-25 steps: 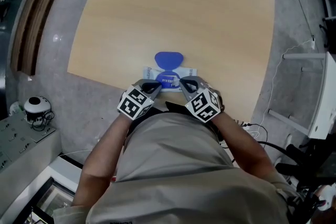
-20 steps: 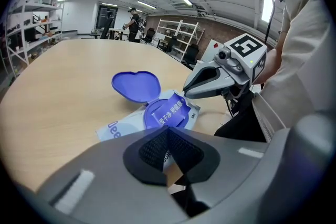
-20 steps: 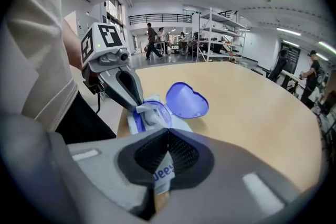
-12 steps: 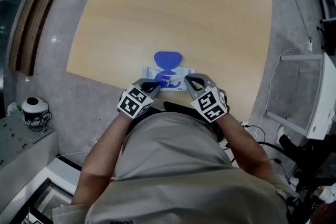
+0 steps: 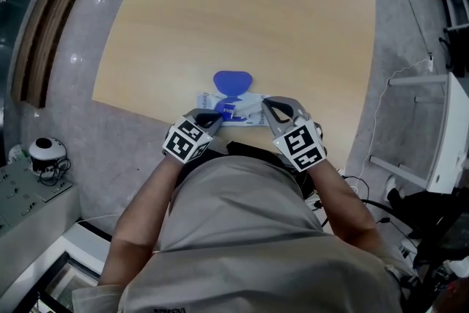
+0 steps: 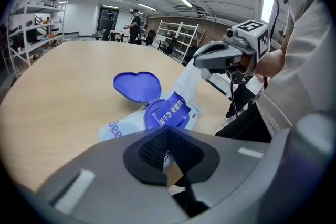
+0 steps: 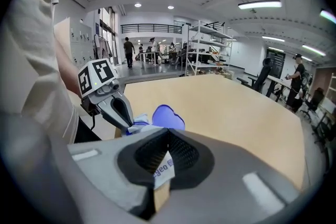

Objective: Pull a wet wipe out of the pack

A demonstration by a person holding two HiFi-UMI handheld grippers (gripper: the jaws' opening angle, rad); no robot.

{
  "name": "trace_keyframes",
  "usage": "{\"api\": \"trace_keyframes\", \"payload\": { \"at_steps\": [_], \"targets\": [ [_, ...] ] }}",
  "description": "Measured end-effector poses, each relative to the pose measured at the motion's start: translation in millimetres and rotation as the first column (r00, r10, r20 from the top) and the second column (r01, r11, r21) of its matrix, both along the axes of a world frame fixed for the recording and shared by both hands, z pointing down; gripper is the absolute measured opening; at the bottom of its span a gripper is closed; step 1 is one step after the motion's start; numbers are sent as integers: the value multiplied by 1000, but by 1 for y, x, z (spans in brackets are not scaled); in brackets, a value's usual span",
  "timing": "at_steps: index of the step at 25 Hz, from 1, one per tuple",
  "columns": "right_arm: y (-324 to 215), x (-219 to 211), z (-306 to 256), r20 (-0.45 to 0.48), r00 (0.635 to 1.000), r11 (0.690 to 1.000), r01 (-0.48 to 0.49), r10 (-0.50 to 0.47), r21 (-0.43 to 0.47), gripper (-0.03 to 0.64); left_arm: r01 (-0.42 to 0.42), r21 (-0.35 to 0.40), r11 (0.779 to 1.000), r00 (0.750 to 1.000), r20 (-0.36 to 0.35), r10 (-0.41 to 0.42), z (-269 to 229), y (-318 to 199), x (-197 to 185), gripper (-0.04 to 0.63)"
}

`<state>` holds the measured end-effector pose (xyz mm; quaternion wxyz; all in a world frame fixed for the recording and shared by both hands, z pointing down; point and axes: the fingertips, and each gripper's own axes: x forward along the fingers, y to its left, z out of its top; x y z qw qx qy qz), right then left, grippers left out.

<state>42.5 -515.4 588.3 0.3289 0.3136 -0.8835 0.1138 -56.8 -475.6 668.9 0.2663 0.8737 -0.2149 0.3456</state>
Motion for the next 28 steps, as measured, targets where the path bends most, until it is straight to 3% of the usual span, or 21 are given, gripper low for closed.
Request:
{"api": "trace_keyframes", "payload": {
  "at_steps": [17, 28],
  "targets": [
    [7, -4, -74, 27, 999, 989, -36, 32, 143, 3, 0, 33, 999, 1000, -18, 1, -8, 13, -11, 5],
    [33, -24, -127, 33, 990, 963, -139, 135, 233, 3, 52, 112, 992, 994, -99, -41, -61, 43, -71, 5]
  ]
}}
